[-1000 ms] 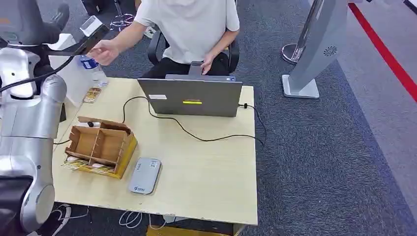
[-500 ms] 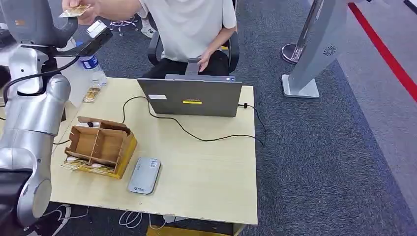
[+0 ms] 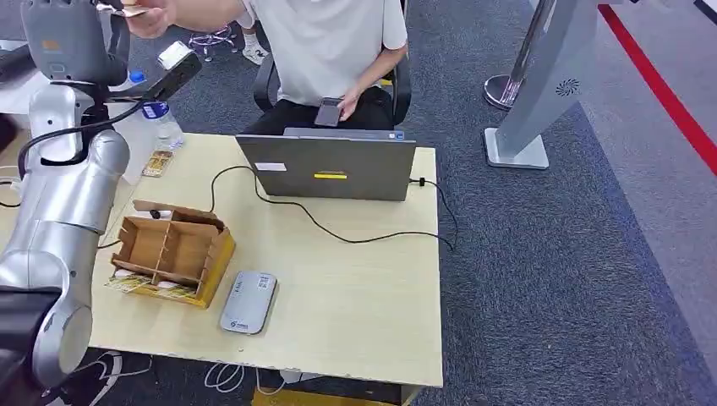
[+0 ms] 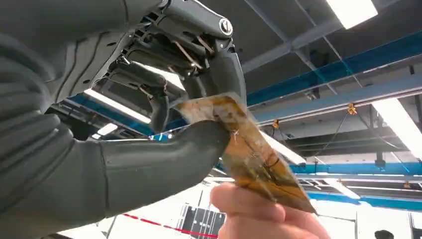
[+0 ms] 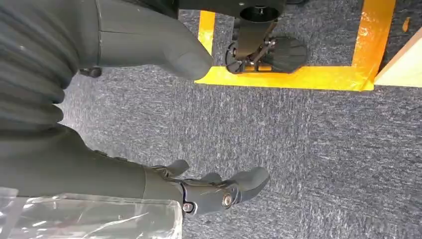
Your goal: Pass the card to the sensor for recognition and then transmit it.
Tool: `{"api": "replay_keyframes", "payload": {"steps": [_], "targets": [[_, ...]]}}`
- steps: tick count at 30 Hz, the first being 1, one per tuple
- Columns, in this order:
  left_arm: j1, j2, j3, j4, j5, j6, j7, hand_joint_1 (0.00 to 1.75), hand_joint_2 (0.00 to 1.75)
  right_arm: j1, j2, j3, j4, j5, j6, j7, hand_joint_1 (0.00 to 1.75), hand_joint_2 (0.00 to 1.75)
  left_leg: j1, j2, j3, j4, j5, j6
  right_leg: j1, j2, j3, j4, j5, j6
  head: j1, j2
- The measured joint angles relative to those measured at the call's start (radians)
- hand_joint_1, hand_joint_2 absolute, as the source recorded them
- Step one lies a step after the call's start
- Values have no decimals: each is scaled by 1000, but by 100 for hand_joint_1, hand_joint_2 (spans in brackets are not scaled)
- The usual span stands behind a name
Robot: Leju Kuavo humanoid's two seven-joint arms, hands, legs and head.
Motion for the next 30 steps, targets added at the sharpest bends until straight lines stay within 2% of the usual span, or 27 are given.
{"api": "replay_keyframes", "payload": {"steps": [12,14,17,20,25,30], "targets": [[-2,-15,-24,7,29,6,-14,175,175,2,0,-6,0,7,1,1,0,175,0,0,0,0,0,0,0,0,0,0,0,0,0,0],[22,-18,-31,-16,50,5,-18,175,175,4,0,-9,0,7,-1,-4,0,175,-1,0,0,0,0,0,0,0,0,0,0,0,0,0],[106,-19,-44,-110,82,-21,-26,175,175,13,0,-24,0,-3,-8,-14,0,175,-1,0,0,0,0,0,0,0,0,0,0,0,0,0],[237,-14,-64,-258,92,-73,-14,175,175,27,0,-42,0,-14,-19,-30,0,175,-1,0,0,-1,-1,0,-1,0,0,0,-1,0,0,0],[490,18,-126,-522,36,-108,11,175,175,54,0,-85,0,-37,-31,-58,0,175,-2,2,0,-1,-4,1,-1,2,0,0,-3,1,-1,0],[710,60,-180,-692,-12,-116,35,175,175,75,0,-129,2,-56,-38,-78,0,175,-2,3,0,-1,-5,2,-1,3,-1,-1,-5,3,0,0]]}}
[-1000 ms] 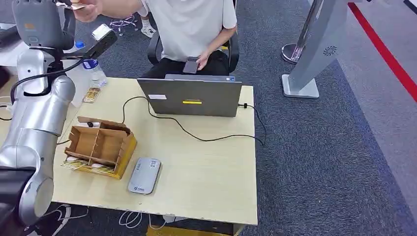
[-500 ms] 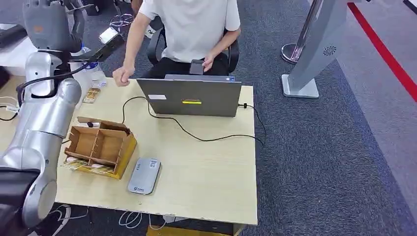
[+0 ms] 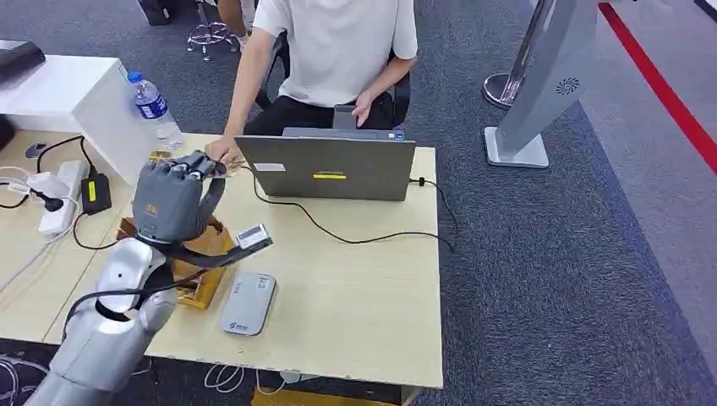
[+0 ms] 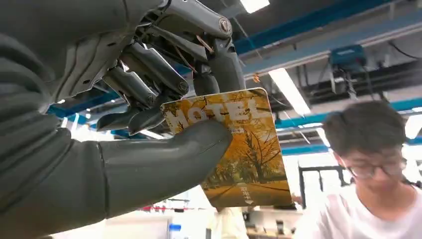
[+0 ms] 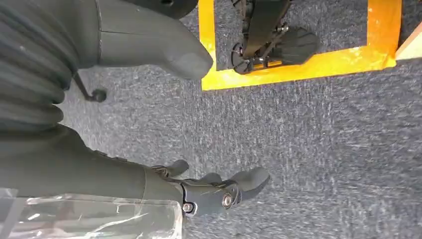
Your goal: Pass the card to the sensor for recognition and then transmit it.
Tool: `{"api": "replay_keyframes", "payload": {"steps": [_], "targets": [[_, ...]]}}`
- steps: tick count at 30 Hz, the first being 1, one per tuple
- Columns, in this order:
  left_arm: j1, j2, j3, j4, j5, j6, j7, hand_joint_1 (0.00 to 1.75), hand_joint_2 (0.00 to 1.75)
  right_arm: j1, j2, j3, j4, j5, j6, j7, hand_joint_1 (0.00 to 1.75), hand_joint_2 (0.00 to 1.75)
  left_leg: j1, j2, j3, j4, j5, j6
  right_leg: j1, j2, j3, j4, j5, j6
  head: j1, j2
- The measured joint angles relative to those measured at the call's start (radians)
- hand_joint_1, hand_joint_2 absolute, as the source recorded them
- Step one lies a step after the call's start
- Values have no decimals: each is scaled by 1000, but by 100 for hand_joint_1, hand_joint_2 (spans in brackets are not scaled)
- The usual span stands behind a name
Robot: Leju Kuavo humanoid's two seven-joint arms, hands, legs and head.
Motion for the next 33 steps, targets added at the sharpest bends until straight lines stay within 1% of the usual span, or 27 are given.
{"api": "replay_keyframes", "payload": {"steps": [3,7,10,11,14,18,22,25,29,33], "targets": [[88,21,-28,-59,-17,-12,8,175,175,7,0,-22,0,-9,-2,-10,0,175,0,0,0,0,0,0,0,0,0,0,0,0,0,0],[195,43,-51,-109,-72,-41,38,175,175,18,0,-48,0,-15,-3,-22,0,175,0,0,0,0,-1,0,0,0,0,0,0,0,0,0],[258,58,-64,-120,-97,-102,72,175,175,22,0,-61,0,-17,-4,-21,0,175,0,0,0,0,-1,0,0,0,0,0,0,0,0,0],[276,62,-66,-120,-100,-131,85,175,175,22,0,-68,0,-17,-6,-19,0,175,0,0,0,0,-1,0,0,0,0,0,0,0,0,0],[315,74,-70,-120,-106,-174,106,175,175,25,0,-79,0,-18,-11,-15,0,175,0,0,0,0,-1,0,0,0,0,0,0,0,0,0],[340,86,-72,-115,-107,-208,129,175,175,25,0,-93,0,-15,-12,-13,0,175,0,0,0,0,-1,0,0,-1,0,0,0,0,0,0],[352,92,-73,-110,-107,-219,132,175,175,26,0,-97,1,-15,-12,-13,0,175,0,0,0,0,-1,0,0,-1,1,0,0,0,0,0],[352,95,-74,-107,-100,-250,134,175,175,26,0,-103,0,-9,-11,-12,0,175,0,0,0,0,-1,0,0,-1,1,0,0,0,0,0],[352,101,-82,-92,-89,-276,122,175,175,26,0,-113,0,1,-10,-12,0,175,0,0,0,0,-1,0,0,-1,1,0,0,0,0,0],[346,101,-112,-60,-84,-298,98,175,175,26,0,-124,0,3,-6,-7,0,175,0,0,0,0,-1,0,0,-1,0,0,0,0,0,0]]}}
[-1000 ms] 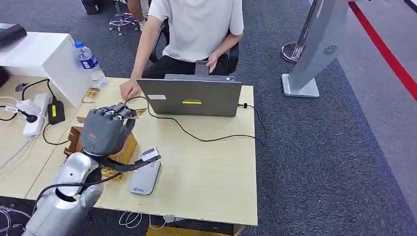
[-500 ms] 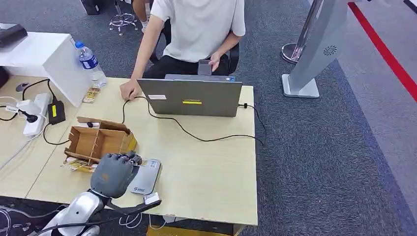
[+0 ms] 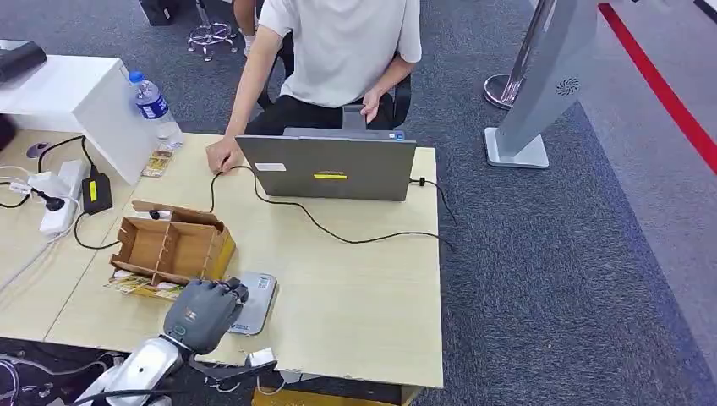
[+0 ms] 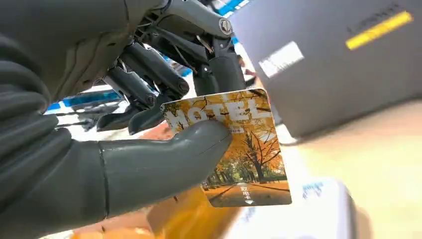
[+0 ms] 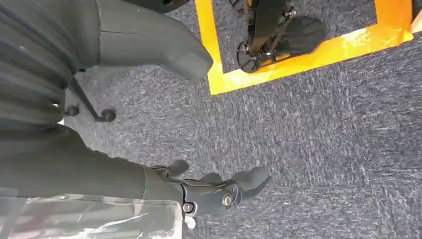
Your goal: Pass the card to the sensor for recognition and then transmit it.
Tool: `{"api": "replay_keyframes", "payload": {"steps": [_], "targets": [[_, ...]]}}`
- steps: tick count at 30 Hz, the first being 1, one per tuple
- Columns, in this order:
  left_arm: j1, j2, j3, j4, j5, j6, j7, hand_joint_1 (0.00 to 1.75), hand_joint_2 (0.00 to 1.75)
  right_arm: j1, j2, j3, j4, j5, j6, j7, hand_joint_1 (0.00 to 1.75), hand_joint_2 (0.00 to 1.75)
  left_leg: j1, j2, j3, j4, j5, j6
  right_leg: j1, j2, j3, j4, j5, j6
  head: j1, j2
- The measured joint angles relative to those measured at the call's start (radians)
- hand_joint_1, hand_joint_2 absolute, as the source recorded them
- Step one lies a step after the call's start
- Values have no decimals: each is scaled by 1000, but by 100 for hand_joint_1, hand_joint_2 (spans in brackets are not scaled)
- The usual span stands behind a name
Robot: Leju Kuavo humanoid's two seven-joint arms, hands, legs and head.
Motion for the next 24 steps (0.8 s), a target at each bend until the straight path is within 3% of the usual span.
{"api": "replay_keyframes", "payload": {"steps": [8,17,22,24], "targets": [[-22,24,-36,37,52,-30,-10,175,175,0,0,-18,0,20,2,5,0,175,0,0,1,0,0,0,0,0,0,0,0,0,0,0],[-48,47,-39,42,61,-5,-12,175,175,0,0,-29,0,29,2,5,0,175,0,0,1,0,0,0,0,-1,1,0,0,0,0,0],[-82,20,-38,24,50,126,-16,175,175,0,0,-40,0,41,5,4,0,175,0,-1,1,0,0,0,0,-1,1,0,0,0,0,0],[-107,-8,-36,-2,37,234,-22,175,175,1,0,-42,0,56,7,2,0,175,0,-1,0,1,1,1,0,-2,1,0,0,0,0,0]]}}
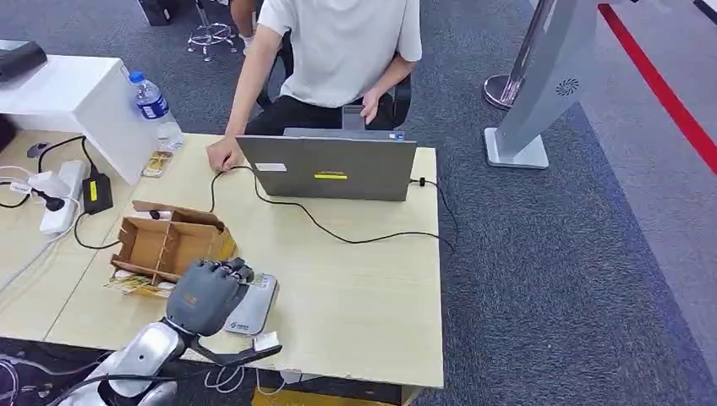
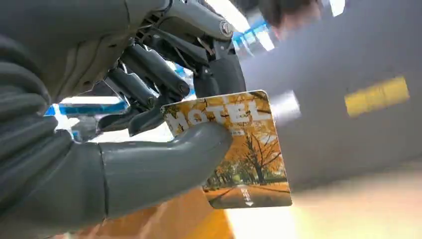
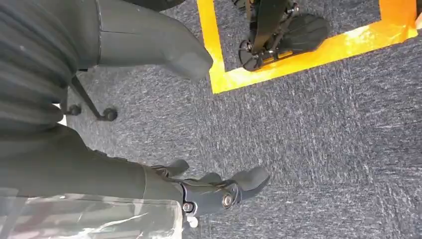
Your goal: Pass the card to the sensor for recognition and then transmit it.
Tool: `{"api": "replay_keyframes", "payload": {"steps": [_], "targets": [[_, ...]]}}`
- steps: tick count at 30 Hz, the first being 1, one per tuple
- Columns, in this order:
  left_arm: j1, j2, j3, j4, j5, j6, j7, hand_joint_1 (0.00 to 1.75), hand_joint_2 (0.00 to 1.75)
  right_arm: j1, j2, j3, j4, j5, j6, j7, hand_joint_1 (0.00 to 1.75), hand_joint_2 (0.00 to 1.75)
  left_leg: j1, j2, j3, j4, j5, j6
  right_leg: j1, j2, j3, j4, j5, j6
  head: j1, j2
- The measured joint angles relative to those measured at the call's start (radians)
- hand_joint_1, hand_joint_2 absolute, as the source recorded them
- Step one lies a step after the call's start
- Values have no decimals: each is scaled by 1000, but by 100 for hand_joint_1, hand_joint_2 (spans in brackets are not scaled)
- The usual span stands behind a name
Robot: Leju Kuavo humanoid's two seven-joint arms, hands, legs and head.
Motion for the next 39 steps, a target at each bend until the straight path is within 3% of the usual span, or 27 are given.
{"api": "replay_keyframes", "payload": {"steps": [3,7,10,14,19,24,25,36,39], "targets": [[-78,-46,16,-37,-22,111,-5,175,175,-4,0,-1,0,37,6,-1,0,175,0,-3,0,0,1,0,0,-3,1,0,0,0,1,0],[-241,-82,81,-26,1,122,-23,175,175,-13,1,3,0,87,11,13,0,175,0,-3,-1,0,4,0,0,-3,1,0,1,-1,1,0],[-398,-98,127,57,-6,117,-30,175,175,-29,3,15,0,123,21,32,0,175,1,-3,0,0,6,-2,0,-4,0,0,4,-3,0,0],[-623,-111,161,250,-25,98,-27,175,175,-52,6,36,-1,166,32,63,0,175,2,-3,-1,0,8,-3,1,-3,-1,1,5,-4,1,0],[-901,-130,177,602,-51,80,2,175,175,-73,8,57,-1,201,51,86,0,175,2,-2,-2,0,10,-4,1,-1,-2,2,8,-4,1,0],[-1052,-154,180,812,-42,82,3,175,175,-83,12,69,-1,204,58,95,0,175,1,-2,-2,0,10,-4,1,-1,-2,1,8,-4,2,0],[-1063,-155,181,834,-39,82,2,0,175,-84,13,70,-1,204,58,95,0,175,1,-2,-2,0,10,-4,1,-1,-2,1,8,-4,2,0],[-1096,-163,193,950,42,93,-49,0,175,-86,13,71,-1,209,58,98,0,175,1,-2,-3,0,10,-4,1,-2,-3,1,8,-4,2,0],[-1062,-163,197,921,102,28,-65,0,175,-83,13,71,0,196,52,93,0,175,1,-2,-3,0,10,-4,1,-2,-3,1,8,-4,1,0]]}}
